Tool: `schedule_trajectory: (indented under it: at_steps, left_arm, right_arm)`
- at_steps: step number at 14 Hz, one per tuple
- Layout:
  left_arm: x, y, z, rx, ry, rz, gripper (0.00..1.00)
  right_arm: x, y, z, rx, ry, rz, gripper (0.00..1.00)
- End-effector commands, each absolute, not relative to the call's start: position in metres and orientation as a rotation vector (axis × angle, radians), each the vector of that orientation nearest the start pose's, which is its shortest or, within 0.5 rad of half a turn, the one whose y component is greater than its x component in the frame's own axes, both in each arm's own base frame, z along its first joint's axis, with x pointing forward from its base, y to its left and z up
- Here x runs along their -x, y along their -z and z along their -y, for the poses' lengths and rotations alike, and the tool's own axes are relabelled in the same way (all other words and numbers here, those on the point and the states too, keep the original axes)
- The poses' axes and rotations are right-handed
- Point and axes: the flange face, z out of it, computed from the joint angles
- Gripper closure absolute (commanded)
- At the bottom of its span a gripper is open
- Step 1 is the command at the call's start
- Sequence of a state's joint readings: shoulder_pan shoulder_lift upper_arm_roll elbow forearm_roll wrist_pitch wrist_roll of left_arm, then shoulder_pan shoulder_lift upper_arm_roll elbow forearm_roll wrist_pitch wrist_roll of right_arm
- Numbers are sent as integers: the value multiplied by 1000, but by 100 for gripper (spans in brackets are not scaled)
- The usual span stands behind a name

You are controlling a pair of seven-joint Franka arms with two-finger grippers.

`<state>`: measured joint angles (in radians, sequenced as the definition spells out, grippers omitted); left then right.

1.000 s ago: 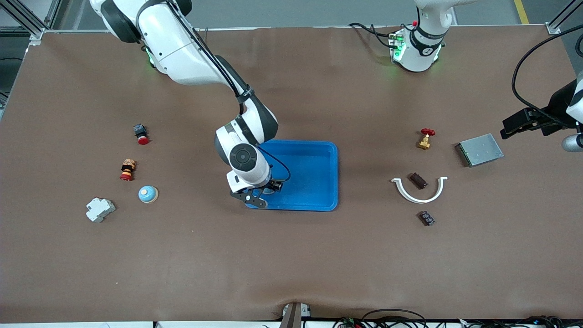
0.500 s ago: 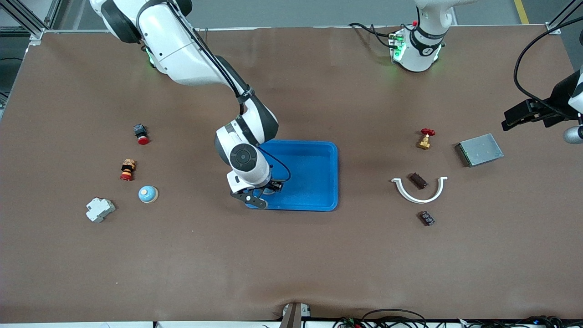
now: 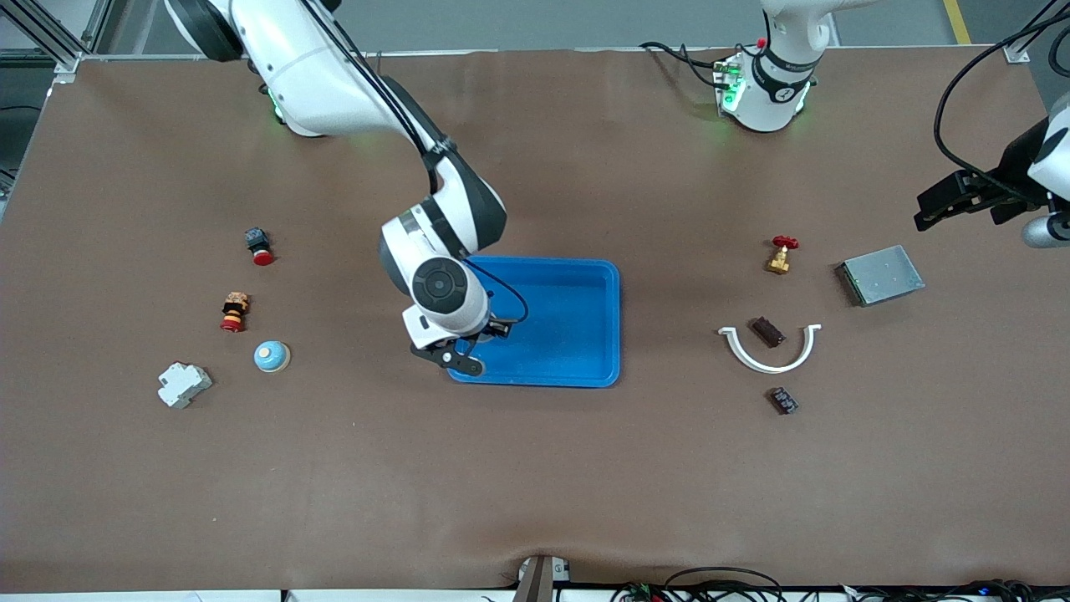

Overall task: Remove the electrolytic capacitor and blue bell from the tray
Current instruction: 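Lift the bell and carry it beside the first bell with the right gripper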

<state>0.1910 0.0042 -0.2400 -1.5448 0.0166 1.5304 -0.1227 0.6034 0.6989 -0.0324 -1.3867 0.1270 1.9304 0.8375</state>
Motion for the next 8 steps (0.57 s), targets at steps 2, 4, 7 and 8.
schedule_trajectory:
  at_steps: [2, 4, 7, 8]
  left_arm:
    - [-560, -641, 18, 3143, 30, 119, 0]
    - [-560, -641, 16, 3139, 30, 111, 0]
    - [-557, -639, 12, 3144, 6, -33, 0]
    - [-556, -639, 4, 3150, 6, -8, 0]
  right_arm:
    - [-594, -357, -330, 3128, -310, -301, 100]
    - [-598, -376, -284, 3129, -289, -184, 100]
    - [-603, -382, -225, 3146, -266, -41, 100]
    - [-606, -381, -211, 3150, -250, -1, 100]
